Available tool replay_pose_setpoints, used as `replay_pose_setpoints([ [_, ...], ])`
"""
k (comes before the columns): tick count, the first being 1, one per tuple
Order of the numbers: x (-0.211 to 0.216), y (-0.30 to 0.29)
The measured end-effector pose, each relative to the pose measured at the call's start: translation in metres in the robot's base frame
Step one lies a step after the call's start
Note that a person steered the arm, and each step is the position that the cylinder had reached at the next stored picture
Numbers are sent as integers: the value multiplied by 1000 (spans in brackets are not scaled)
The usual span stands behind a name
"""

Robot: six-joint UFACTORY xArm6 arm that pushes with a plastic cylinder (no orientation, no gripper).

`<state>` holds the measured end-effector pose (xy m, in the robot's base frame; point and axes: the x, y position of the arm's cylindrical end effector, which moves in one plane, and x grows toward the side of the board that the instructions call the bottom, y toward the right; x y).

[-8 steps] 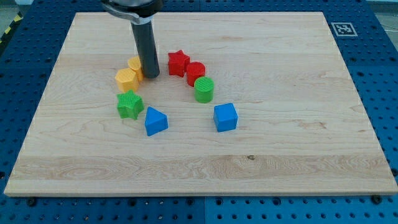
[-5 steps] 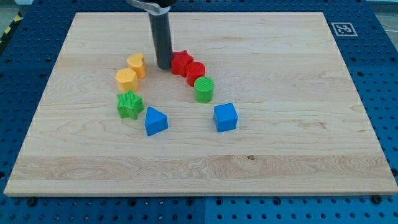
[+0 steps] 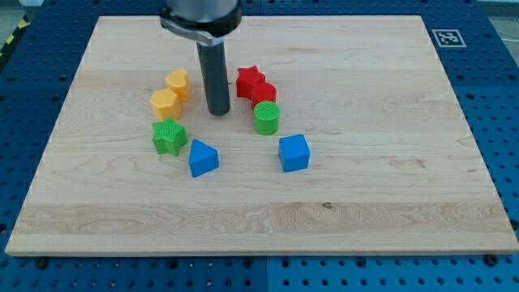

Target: Place the arm in between the blue blocks

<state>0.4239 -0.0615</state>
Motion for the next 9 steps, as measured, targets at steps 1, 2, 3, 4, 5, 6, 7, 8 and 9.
replay_pose_setpoints([
  [1,14,15],
  [2,22,24],
  [3,21,42],
  [4,21,42],
  [5,29,40],
  [6,34,40],
  [7,35,40],
  [8,35,40],
  [9,41,40],
])
